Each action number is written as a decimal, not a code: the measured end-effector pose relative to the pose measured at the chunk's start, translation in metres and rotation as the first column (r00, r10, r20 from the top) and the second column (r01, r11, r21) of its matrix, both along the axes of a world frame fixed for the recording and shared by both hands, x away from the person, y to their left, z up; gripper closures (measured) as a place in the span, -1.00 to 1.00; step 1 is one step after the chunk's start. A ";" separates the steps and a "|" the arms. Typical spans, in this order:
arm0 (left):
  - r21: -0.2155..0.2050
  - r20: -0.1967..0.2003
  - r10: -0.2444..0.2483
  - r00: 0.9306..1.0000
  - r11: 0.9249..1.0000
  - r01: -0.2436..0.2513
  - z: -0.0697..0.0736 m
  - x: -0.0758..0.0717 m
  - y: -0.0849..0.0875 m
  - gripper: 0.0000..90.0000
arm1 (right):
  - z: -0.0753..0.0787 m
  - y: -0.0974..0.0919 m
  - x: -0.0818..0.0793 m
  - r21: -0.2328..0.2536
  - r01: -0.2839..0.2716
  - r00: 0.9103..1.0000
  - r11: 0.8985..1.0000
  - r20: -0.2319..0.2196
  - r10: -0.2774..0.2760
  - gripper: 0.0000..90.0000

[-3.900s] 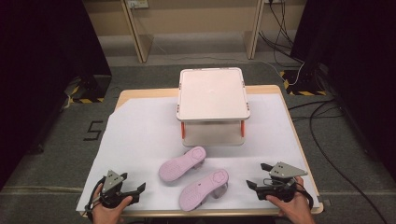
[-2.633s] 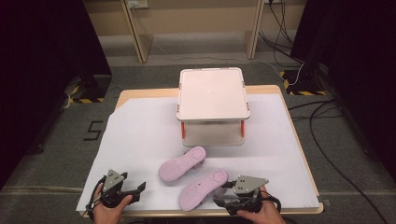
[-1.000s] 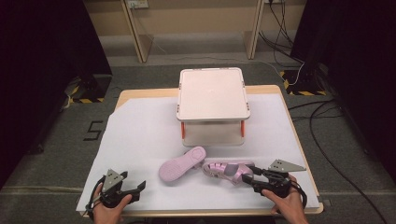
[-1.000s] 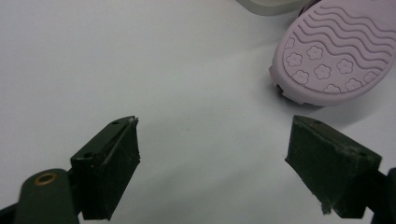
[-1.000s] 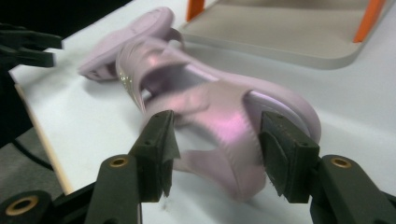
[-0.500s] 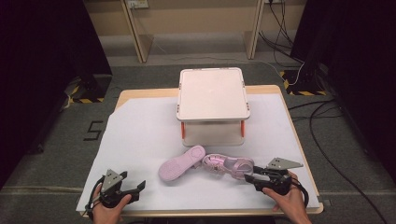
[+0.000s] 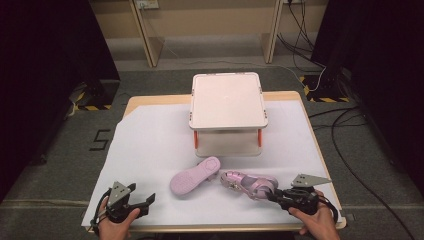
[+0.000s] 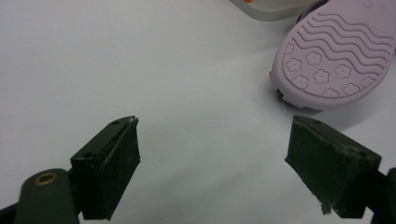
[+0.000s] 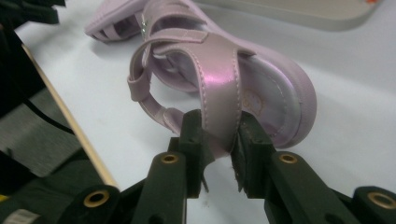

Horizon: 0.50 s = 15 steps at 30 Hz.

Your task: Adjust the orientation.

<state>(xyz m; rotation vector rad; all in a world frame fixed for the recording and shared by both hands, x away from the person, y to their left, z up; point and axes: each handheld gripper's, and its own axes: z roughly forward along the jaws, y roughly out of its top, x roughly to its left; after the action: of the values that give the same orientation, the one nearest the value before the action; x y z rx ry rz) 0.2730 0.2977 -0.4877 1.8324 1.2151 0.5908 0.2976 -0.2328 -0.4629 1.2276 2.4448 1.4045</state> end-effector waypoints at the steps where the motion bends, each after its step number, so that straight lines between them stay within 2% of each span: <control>1: 0.000 0.000 0.001 1.000 1.000 -0.001 0.000 0.000 0.000 -0.64 | 0.001 -0.004 -0.002 0.027 0.014 0.999 1.000 -0.030 -0.013 0.64; 2: 0.002 -0.001 0.001 1.000 1.000 -0.001 0.000 0.000 0.000 -0.64 | 0.001 -0.007 -0.004 0.041 0.025 0.999 0.999 -0.040 -0.023 0.59; 3: 0.001 -0.001 0.003 1.000 1.000 -0.003 0.000 0.000 0.000 -0.64 | 0.000 -0.008 -0.005 0.028 0.034 0.999 0.999 -0.040 -0.032 0.52; 5: 0.002 -0.002 0.000 1.000 1.000 0.000 0.000 0.000 -0.001 -0.64 | -0.002 -0.006 -0.006 -0.038 0.033 0.999 0.999 -0.033 -0.034 0.44; 6: 0.003 -0.001 -0.002 1.000 1.000 0.002 0.000 0.000 -0.001 -0.64 | -0.003 -0.005 -0.006 -0.041 0.028 0.999 0.999 -0.030 -0.029 0.43; 9: 0.000 -0.002 0.001 1.000 1.000 -0.001 0.000 0.000 -0.001 -0.64 | 0.000 -0.001 -0.008 -0.086 0.028 0.999 0.996 0.017 -0.027 0.32; 12: -0.001 -0.002 0.001 1.000 1.000 -0.001 0.000 0.000 -0.001 -0.64 | 0.005 -0.001 -0.009 -0.108 0.045 0.998 0.993 0.045 -0.040 0.06; 14: 0.001 -0.002 -0.002 1.000 1.000 0.002 0.000 0.000 -0.001 -0.64 | 0.004 -0.001 -0.008 -0.138 0.036 0.998 0.990 0.052 -0.030 0.01; 15: 0.003 -0.002 -0.005 1.000 1.000 0.005 0.000 0.000 -0.001 -0.64 | 0.001 -0.001 -0.008 -0.144 0.034 0.999 0.989 0.042 -0.029 0.06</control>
<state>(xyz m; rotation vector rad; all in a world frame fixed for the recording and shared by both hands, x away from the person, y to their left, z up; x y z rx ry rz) 0.2734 0.2966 -0.4879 1.8381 1.2114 0.5888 0.2901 -0.2337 -0.4616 1.1890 2.4404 1.2069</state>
